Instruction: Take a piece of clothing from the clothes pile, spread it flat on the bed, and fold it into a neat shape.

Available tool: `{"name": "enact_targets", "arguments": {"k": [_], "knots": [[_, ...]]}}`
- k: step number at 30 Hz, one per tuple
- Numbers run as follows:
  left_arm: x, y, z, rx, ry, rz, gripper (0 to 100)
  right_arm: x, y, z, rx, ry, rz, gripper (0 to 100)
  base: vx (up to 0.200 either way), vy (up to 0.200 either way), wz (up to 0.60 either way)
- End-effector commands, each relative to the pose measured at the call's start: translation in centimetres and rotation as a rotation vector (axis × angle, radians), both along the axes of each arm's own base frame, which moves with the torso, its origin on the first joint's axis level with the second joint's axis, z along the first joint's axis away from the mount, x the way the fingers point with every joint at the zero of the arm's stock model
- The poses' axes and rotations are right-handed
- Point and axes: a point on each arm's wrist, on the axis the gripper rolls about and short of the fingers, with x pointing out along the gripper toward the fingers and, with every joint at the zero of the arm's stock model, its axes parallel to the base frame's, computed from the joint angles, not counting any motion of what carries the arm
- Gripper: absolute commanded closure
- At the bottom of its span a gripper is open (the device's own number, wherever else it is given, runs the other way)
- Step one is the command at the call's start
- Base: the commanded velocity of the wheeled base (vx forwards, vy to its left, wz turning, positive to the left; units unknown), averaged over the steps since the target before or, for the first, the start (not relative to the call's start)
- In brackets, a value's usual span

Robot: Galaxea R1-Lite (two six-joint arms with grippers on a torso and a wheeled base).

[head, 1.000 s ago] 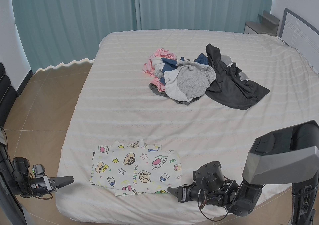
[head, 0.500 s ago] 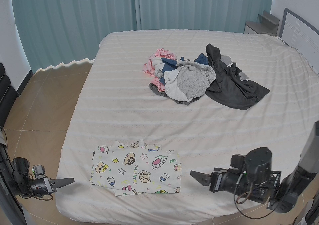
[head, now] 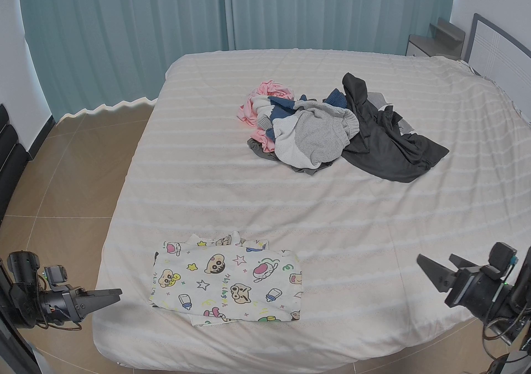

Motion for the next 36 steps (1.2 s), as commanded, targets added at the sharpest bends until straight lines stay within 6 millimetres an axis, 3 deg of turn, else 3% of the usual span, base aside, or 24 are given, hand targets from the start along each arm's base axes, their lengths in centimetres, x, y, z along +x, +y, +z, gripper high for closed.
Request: {"name": "enact_targets", "arguments": {"k": [1,6,8,15,18,20,21,23,27,31,36], "knots": [[-2.2,-2.7,5.1,0.041,-0.166,-0.107,0,-4.8,-5.1,1.2,0.006,-0.139,-0.162,0,0.000,0.000,0.00],[-4.6,-4.8,8.6,0.003,-0.200,-0.211,0,-6.9,-7.0,0.5,0.000,-0.156,-0.250,0,0.000,0.000,0.00],[-6.7,-6.1,10.5,-0.008,-0.213,-0.257,0,-7.8,-7.8,0.2,-0.013,-0.173,-0.323,0,0.000,0.000,0.00],[-12.2,-8.0,13.0,-0.023,-0.261,-0.350,0,-10.1,-9.1,-0.2,-0.112,-0.281,-0.474,0,0.000,0.000,0.00],[-15.1,-8.7,12.9,-0.052,-0.239,-0.425,0,-11.8,-9.3,-0.8,-0.184,-0.365,-0.515,0,0.000,0.000,0.00],[-15.2,-8.7,12.9,-0.053,-0.238,-0.428,0,-11.9,-9.2,-0.8,-0.188,-0.368,-0.517,0,0.000,0.000,0.00],[-16.5,-8.8,12.7,-0.070,-0.217,-0.472,0,-12.9,-9.1,-1.5,-0.253,-0.416,-0.517,0,0.000,0.000,0.00],[-17.2,-8.9,12.4,-0.072,-0.219,-0.489,0,-13.5,-8.7,-2.1,-0.302,-0.433,-0.508,0,0.000,0.000,0.00],[-18.3,-8.9,11.9,-0.069,-0.230,-0.513,0,-13.6,-8.6,-2.6,-0.321,-0.424,-0.436,0,0.000,0.000,0.00],[-19.3,-8.9,10.9,-0.071,-0.195,-0.541,0,-13.4,-8.5,-4.0,-0.288,-0.295,-0.346,0,0.000,0.000,0.00],[-20.5,-9.0,9.5,-0.070,-0.205,-0.528,0,-13.4,-8.3,-4.0,-0.258,-0.310,-0.273,0,0.000,0.000,0.00]]}}
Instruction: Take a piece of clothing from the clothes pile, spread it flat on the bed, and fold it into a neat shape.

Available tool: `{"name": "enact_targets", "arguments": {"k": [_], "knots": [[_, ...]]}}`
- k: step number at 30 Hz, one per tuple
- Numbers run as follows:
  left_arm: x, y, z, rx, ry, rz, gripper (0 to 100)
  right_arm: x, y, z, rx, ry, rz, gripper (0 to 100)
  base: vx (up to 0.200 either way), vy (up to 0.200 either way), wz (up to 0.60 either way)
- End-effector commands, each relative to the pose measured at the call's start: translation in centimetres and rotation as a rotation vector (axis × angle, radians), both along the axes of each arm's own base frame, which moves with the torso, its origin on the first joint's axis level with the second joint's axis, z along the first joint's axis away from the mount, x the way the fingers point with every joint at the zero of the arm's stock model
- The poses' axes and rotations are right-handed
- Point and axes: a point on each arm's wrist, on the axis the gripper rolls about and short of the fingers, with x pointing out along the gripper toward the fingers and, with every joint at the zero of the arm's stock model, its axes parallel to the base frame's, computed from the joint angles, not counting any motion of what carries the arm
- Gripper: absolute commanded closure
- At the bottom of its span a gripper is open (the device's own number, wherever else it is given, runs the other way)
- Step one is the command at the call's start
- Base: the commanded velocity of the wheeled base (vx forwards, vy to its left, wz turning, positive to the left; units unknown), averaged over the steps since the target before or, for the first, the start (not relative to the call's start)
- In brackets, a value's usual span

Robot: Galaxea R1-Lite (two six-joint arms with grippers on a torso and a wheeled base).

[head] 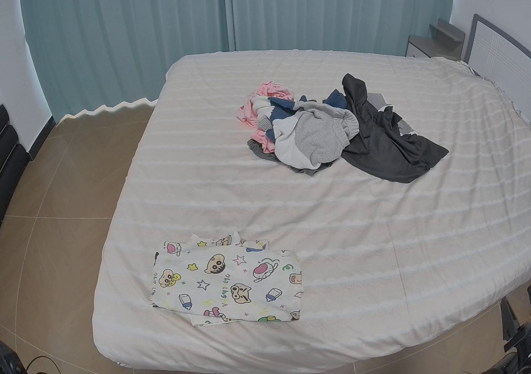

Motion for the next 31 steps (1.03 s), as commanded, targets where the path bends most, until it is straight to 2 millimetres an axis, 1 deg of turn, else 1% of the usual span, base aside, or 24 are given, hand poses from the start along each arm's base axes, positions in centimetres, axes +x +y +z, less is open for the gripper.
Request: {"name": "enact_targets", "arguments": {"k": [1,4,5,6,8,10,12,14,15,16,18,19,20,21,22,23,26,31], "knots": [[-2.9,-0.1,-2.2,0.006,-0.097,-0.027,0,-0.5,0.3,-0.6,-0.012,-0.063,0.081,0,0.000,0.000,0.00],[-2.9,-0.1,-2.1,-0.009,-0.105,0.013,0,-0.5,0.4,-0.7,-0.080,-0.056,0.113,0,0.000,0.000,0.00],[-2.8,-0.1,-2.1,-0.023,-0.122,0.055,0,-0.5,0.4,-0.8,-0.133,-0.044,0.133,0,0.000,0.000,0.00],[-2.6,-0.1,-2.1,-0.033,-0.147,0.095,0,-0.5,0.5,-1.2,-0.167,0.000,0.142,0,0.000,0.000,0.00],[-2.4,0.0,-2.3,-0.044,-0.186,0.167,0,-0.6,0.5,-1.6,-0.179,0.053,0.151,0,0.000,0.000,0.00],[-1.9,0.1,-2.8,-0.050,-0.194,0.294,0,-0.6,0.5,-1.5,-0.178,0.041,0.151,0,0.000,0.000,0.00],[-1.4,0.3,-3.7,-0.017,-0.223,0.458,0,-0.5,0.5,-1.5,-0.179,0.033,0.150,0,0.000,0.000,0.00],[-0.9,0.5,-5.0,0.103,-0.276,0.639,0,-0.5,0.5,-1.5,-0.175,0.024,0.148,0,0.000,0.000,0.00],[-0.8,0.6,-5.2,0.137,-0.294,0.685,0,-0.5,0.5,-1.4,-0.174,0.021,0.148,0,0.000,0.000,0.00],[-0.7,0.8,-5.4,0.237,-0.354,0.812,0,-0.5,0.5,-1.4,-0.173,0.020,0.147,0,0.000,0.000,0.00],[-0.5,1.1,-5.4,0.297,-0.392,0.956,0,-0.5,0.5,-1.4,-0.173,0.020,0.147,0,0.000,0.000,0.00],[-0.3,1.5,-5.5,0.378,-0.426,1.120,0,-0.5,0.5,-1.4,-0.177,0.020,0.147,0,0.000,0.000,0.00],[-0.2,1.8,-5.5,0.456,-0.449,1.245,0,-0.5,0.5,-1.4,-0.180,0.020,0.151,0,0.000,0.000,0.00],[-0.2,2.1,-5.6,0.521,-0.456,1.350,0,-0.5,0.5,-1.4,-0.180,0.020,0.151,0,0.000,0.000,0.00],[-0.2,2.1,-5.6,0.538,-0.455,1.383,0,-0.5,0.5,-1.4,-0.180,0.020,0.151,0,0.000,0.000,0.00],[-0.2,2.5,-6.0,0.630,-0.440,1.501,0,-0.5,0.5,-1.4,-0.180,0.020,0.149,0,0.000,0.000,0.00],[-0.2,2.4,-6.2,0.613,-0.407,1.480,0,-0.5,0.5,-1.4,-0.180,0.020,0.149,0,0.000,0.000,0.00],[-0.2,2.4,-6.2,0.641,-0.430,1.463,0,-0.5,0.5,-1.4,-0.173,0.019,0.149,0,0.000,0.000,0.00]]}}
